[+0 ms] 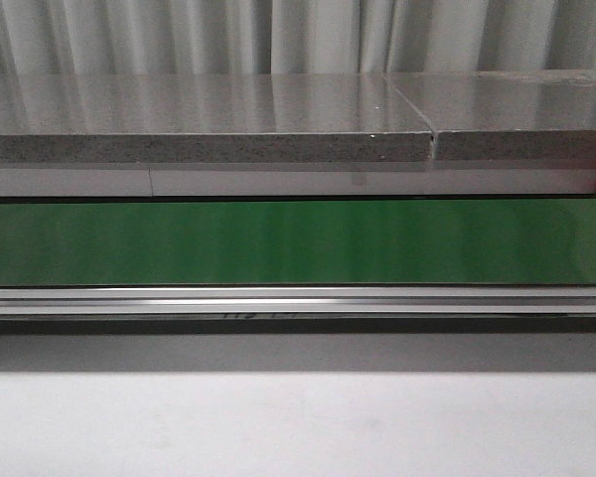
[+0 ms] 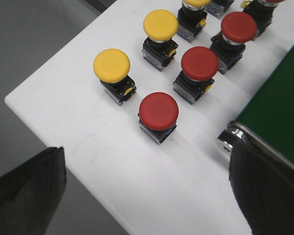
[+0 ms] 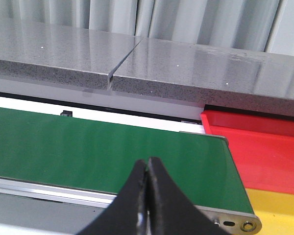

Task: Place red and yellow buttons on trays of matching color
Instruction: 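Lower the left gripper over a red push button beside the belt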

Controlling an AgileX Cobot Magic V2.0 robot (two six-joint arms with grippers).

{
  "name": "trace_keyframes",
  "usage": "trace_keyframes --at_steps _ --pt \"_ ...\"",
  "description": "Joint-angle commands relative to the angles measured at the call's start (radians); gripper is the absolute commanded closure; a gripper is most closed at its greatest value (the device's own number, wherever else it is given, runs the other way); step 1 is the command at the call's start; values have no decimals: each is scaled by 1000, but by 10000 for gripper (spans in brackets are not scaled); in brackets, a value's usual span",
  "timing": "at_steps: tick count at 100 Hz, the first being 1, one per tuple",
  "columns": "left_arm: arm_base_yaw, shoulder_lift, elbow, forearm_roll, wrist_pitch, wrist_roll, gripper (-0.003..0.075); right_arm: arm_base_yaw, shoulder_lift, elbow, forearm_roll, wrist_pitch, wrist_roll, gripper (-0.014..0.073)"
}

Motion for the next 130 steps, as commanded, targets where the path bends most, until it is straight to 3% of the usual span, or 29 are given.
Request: trace_keyframes --at_steps 1,33,64,130 --pt "49 50 -35 -17 -94 13 60 -3 -9 -15 -10 -88 -7 659" --pt "172 280 -42 -22 -212 40 60 -3 -9 -15 -10 -88 -7 659" --pt "173 431 -97 -89 -252 136 60 -3 -9 -15 -10 -88 -7 659" --pt "173 560 -148 -96 -261 136 66 -3 -9 -15 -10 -88 -7 659"
